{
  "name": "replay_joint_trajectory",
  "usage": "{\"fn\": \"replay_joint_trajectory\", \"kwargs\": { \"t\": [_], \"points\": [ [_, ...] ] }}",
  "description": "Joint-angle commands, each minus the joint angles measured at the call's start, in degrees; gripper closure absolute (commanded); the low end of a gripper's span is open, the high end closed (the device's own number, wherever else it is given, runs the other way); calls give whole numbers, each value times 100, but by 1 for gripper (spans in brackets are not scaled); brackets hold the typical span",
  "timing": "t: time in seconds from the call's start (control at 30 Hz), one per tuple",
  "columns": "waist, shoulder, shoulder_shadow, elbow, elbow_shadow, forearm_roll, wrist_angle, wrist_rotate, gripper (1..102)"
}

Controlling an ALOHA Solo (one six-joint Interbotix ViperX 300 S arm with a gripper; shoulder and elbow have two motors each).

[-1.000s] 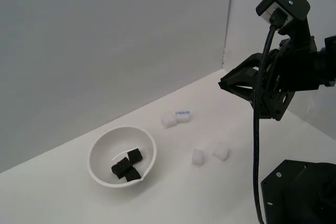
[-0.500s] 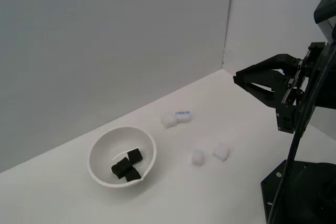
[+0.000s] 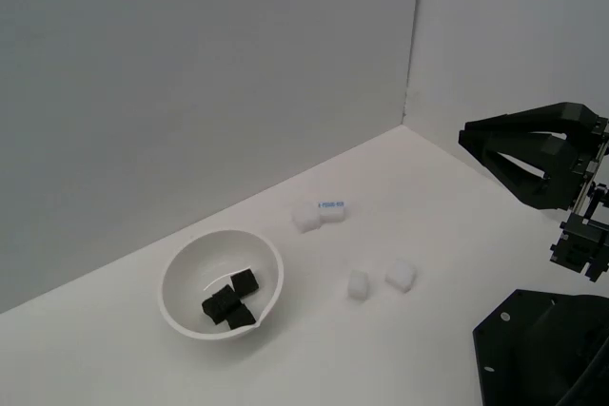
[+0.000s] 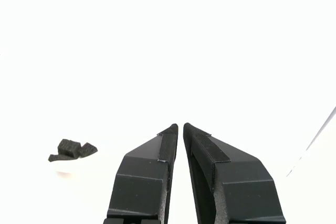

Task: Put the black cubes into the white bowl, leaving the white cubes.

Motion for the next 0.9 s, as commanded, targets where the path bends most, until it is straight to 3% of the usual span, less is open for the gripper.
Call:
{"fn": "replay_joint_trajectory", "kwargs": {
  "t": [0.0, 0.87],
  "points": [
    [-79, 114, 114, 26, 9, -62, -9, 53, 100],
    [-79, 1274, 1274, 167, 132, -53, 9, 35, 100]
  ]
}}
